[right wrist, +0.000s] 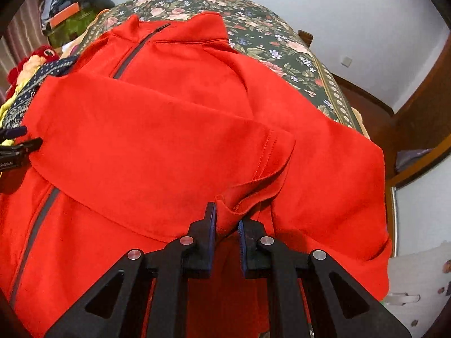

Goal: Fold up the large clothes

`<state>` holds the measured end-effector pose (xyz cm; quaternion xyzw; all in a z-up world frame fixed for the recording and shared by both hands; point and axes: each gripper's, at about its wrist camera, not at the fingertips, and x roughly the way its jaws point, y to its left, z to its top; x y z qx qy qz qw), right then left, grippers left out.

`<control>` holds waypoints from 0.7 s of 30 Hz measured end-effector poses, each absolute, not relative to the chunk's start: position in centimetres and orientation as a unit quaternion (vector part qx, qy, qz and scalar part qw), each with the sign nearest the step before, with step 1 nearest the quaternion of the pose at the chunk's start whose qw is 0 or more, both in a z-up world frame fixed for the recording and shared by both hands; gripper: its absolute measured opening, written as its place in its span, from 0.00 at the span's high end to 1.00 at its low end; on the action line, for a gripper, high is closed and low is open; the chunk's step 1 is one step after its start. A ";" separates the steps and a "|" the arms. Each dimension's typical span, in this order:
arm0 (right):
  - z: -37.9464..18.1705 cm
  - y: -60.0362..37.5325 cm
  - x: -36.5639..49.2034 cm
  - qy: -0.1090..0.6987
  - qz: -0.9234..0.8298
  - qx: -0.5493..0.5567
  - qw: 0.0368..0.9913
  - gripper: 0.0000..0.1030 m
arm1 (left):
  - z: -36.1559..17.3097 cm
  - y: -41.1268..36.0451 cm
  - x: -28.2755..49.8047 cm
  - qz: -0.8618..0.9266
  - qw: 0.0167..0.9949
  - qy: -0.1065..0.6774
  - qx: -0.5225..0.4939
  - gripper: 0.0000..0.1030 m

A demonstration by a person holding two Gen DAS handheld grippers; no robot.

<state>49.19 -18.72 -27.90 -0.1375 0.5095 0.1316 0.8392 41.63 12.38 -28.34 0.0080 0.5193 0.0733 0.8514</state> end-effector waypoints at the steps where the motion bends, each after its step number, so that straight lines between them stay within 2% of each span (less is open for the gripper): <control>1: -27.9 -18.8 49.1 0.510 0.130 -0.137 0.839 0.91 | -28.3 12.3 41.6 0.074 0.852 0.518 0.012 0.15; 9: -27.4 -19.9 48.3 0.514 0.123 -0.121 0.840 0.89 | -28.5 12.0 41.7 0.085 0.855 0.510 0.038 0.11; 11: -27.2 -20.4 47.9 0.515 0.117 -0.124 0.840 0.78 | -28.5 12.1 41.7 0.086 0.855 0.510 0.038 0.11; 13: -27.0 -21.2 47.3 0.503 0.081 -0.154 0.847 0.28 | -28.5 12.0 41.7 0.087 0.855 0.509 0.041 0.10; 15: -26.7 -22.4 46.3 0.484 0.051 -0.182 0.855 0.13 | -28.5 12.1 41.7 0.088 0.855 0.509 0.042 0.10; 21: -24.7 -27.4 44.8 0.488 0.031 -0.133 0.862 0.13 | -27.9 11.7 41.6 0.096 0.856 0.506 0.055 0.11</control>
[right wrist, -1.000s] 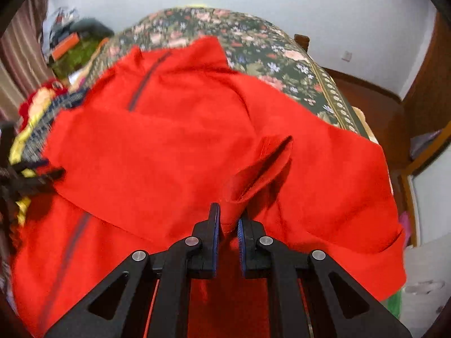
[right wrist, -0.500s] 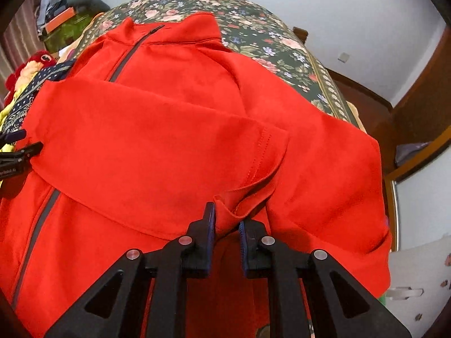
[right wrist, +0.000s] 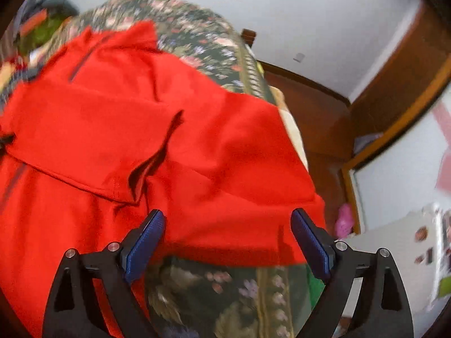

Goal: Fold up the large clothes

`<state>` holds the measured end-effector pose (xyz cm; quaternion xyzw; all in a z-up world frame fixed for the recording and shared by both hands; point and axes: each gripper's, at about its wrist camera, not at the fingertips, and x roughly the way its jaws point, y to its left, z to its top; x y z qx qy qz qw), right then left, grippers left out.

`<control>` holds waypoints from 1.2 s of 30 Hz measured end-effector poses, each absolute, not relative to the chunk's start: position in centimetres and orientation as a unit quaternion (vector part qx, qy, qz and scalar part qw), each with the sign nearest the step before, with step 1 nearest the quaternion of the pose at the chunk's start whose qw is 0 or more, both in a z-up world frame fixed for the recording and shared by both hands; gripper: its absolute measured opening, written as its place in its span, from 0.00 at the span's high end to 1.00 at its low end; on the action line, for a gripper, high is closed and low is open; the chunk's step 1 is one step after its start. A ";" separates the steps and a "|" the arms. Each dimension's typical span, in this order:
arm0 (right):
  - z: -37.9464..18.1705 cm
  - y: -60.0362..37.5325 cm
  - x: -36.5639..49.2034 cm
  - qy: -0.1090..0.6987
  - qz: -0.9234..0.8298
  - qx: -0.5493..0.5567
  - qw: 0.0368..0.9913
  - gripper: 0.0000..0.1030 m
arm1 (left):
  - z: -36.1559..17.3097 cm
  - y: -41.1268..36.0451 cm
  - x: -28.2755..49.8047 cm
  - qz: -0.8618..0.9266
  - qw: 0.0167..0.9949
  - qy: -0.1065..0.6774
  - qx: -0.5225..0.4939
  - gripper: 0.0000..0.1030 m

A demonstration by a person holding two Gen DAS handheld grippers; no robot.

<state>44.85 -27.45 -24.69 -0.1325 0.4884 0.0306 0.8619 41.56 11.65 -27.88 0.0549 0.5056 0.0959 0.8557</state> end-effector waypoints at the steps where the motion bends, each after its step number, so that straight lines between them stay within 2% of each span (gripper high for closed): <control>1: -24.0 -28.2 44.5 0.485 0.035 -0.113 0.867 0.13 | -27.7 11.4 41.5 0.097 0.855 0.507 0.060 0.11; 7: -20.9 -32.6 42.4 0.472 0.052 -0.016 0.880 0.12 | -25.0 8.8 41.5 0.071 0.860 0.498 0.085 0.11; 11: -20.8 -34.6 41.4 0.488 0.064 0.033 0.870 0.12 | -22.7 5.8 42.2 0.027 0.870 0.486 0.076 0.11; 16: -22.8 -36.8 40.6 0.508 0.066 0.097 0.854 0.12 | -22.0 1.1 43.8 -0.039 0.869 0.490 0.055 0.11; 22: -26.5 -40.2 42.1 0.535 0.064 0.194 0.820 0.12 | -24.1 -4.1 45.7 -0.079 0.848 0.519 0.068 0.11; 28: -30.1 -43.4 45.1 0.541 0.055 0.298 0.785 0.13 | -24.6 -6.4 45.7 -0.105 0.848 0.515 0.069 0.11; 33: -31.7 -44.2 47.6 0.529 0.040 0.319 0.785 0.13 | -24.9 -6.3 46.2 -0.095 0.850 0.514 0.068 0.11; 35: -32.3 -44.3 48.4 0.523 0.021 0.324 0.788 0.18 | -24.9 -6.0 46.3 -0.089 0.851 0.514 0.067 0.11; 36: -32.4 -44.4 48.7 0.522 0.012 0.323 0.789 0.24 | -24.9 -5.8 46.3 -0.086 0.851 0.514 0.066 0.11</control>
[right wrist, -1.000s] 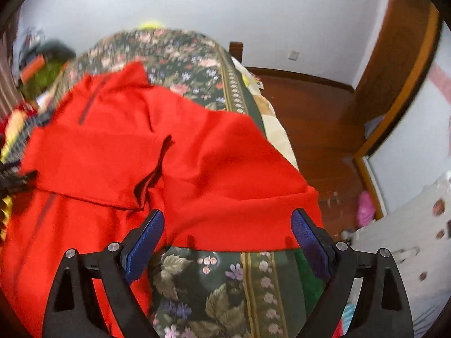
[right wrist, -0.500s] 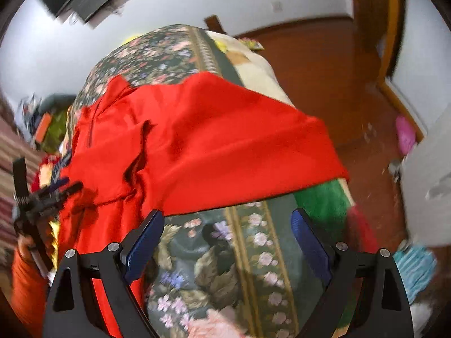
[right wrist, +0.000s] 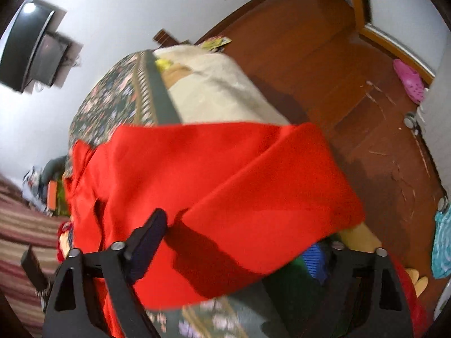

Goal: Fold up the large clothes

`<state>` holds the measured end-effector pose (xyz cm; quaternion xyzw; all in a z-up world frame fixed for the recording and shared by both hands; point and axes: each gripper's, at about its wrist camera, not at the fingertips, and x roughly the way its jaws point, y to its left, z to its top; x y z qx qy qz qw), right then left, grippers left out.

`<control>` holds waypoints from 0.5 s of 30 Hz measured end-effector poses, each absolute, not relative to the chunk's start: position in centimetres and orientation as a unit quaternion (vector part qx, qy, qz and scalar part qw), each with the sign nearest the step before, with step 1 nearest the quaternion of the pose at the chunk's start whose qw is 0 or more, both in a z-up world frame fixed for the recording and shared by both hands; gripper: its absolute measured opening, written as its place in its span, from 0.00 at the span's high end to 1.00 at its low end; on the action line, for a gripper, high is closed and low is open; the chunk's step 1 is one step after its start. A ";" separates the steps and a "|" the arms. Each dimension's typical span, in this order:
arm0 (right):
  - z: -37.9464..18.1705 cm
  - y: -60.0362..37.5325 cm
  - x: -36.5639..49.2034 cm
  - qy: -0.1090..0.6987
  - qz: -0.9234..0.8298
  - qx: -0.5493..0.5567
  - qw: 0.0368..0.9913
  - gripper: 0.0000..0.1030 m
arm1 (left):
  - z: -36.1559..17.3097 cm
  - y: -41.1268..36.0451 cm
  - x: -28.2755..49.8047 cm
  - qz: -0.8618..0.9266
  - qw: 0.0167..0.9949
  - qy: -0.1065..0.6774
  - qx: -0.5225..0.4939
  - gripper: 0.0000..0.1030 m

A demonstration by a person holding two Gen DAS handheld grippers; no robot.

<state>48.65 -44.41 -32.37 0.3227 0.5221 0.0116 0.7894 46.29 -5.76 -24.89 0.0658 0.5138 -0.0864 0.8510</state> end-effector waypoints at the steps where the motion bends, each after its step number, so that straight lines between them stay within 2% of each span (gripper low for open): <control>1: -32.4 -44.4 48.9 0.521 -0.001 0.318 0.792 0.34 | -24.9 -5.6 46.2 -0.084 0.851 0.514 0.065 0.11; 2: -32.2 -44.4 49.1 0.519 -0.012 0.311 0.796 0.39 | -24.9 -5.4 46.2 -0.083 0.851 0.514 0.065 0.11; 4: -31.8 -44.5 49.4 0.513 -0.019 0.307 0.801 0.56 | -24.9 -5.0 46.0 -0.079 0.852 0.513 0.067 0.11; 5: -31.4 -44.5 49.2 0.509 -0.021 0.306 0.804 0.59 | -24.9 -4.9 45.8 -0.078 0.852 0.513 0.068 0.11; 7: -30.5 -44.5 48.8 0.497 -0.020 0.305 0.812 0.72 | -24.7 -4.5 45.5 -0.076 0.853 0.511 0.069 0.11; 10: -28.3 -44.4 48.2 0.475 -0.018 0.299 0.828 0.83 | -24.2 -3.8 44.8 -0.074 0.857 0.506 0.067 0.11; 15: -22.9 -42.5 47.6 0.435 0.004 0.269 0.859 0.90 | -22.9 -2.6 43.5 -0.074 0.864 0.494 0.057 0.11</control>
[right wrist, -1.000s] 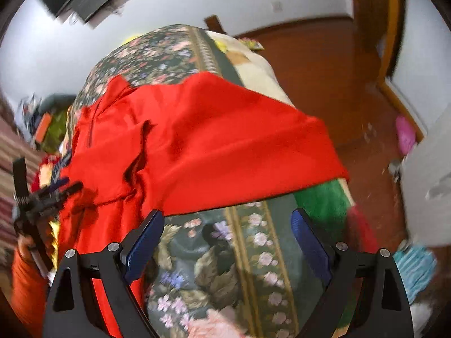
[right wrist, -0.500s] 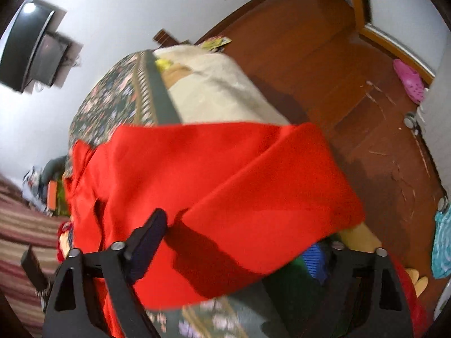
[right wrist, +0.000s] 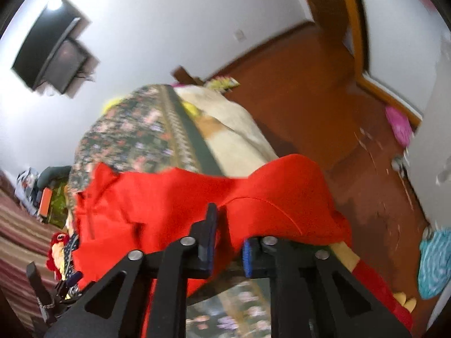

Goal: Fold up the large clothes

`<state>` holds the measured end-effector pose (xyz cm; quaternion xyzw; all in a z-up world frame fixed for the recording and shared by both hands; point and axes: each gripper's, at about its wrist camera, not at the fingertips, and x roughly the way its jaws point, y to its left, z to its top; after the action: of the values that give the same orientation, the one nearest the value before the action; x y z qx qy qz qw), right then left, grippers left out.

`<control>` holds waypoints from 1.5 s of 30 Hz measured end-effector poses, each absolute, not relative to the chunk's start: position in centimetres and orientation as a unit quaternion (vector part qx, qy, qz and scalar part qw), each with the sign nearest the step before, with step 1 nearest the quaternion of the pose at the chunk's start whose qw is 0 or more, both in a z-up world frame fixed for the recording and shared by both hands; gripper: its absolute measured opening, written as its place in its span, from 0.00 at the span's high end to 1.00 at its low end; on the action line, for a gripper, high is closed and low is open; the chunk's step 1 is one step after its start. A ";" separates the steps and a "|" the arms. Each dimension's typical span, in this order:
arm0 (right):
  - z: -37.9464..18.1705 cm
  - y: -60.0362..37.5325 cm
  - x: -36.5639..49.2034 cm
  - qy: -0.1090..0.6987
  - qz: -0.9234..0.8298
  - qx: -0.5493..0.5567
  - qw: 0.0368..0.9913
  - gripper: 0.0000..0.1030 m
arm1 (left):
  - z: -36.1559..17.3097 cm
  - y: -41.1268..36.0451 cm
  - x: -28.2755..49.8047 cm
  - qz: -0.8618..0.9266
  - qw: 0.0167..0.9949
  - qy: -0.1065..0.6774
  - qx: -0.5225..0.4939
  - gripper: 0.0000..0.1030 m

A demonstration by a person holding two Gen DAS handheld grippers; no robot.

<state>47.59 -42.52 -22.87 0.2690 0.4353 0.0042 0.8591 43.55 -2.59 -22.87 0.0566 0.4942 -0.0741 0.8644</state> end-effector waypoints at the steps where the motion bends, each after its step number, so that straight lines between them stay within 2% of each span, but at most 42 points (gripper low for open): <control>1: -21.3 -41.6 47.6 0.425 0.012 0.256 0.868 0.90 | -22.5 -2.3 43.2 -0.074 0.867 0.490 0.056 0.11; 10: -11.5 -30.4 48.1 0.364 0.104 0.169 0.910 0.90 | -19.3 1.6 39.7 -0.066 0.888 0.452 0.051 0.11; 15: -9.9 -22.3 48.5 0.372 0.164 0.139 0.903 0.90 | -18.1 4.9 37.3 -0.047 0.899 0.431 0.054 0.11; 19: -12.2 -15.1 48.4 0.412 0.200 0.094 0.884 0.90 | -18.1 7.7 35.6 -0.029 0.902 0.427 0.057 0.11; 24: -19.3 -8.8 47.9 0.501 0.224 0.055 0.834 0.90 | -19.4 10.5 34.0 -0.012 0.898 0.438 0.047 0.11; 27: -23.2 -7.5 47.5 0.542 0.214 0.047 0.812 0.90 | -20.3 12.0 33.2 -0.005 0.894 0.447 0.030 0.11; 33: -27.7 -7.8 46.1 0.597 0.182 0.022 0.781 0.90 | -21.6 13.9 32.6 0.009 0.886 0.463 0.000 0.11; 38: -27.9 -8.5 44.6 0.616 0.181 0.013 0.766 0.89 | -22.0 14.0 32.2 0.012 0.883 0.469 -0.013 0.11; 45: -26.4 -11.1 42.8 0.637 0.219 0.081 0.735 0.89 | -20.9 12.3 31.8 0.001 0.886 0.464 0.002 0.11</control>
<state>42.76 -11.06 -26.43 0.0814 0.6367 0.2189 0.7349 31.77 12.28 -20.89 0.0021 0.4644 0.0010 0.8856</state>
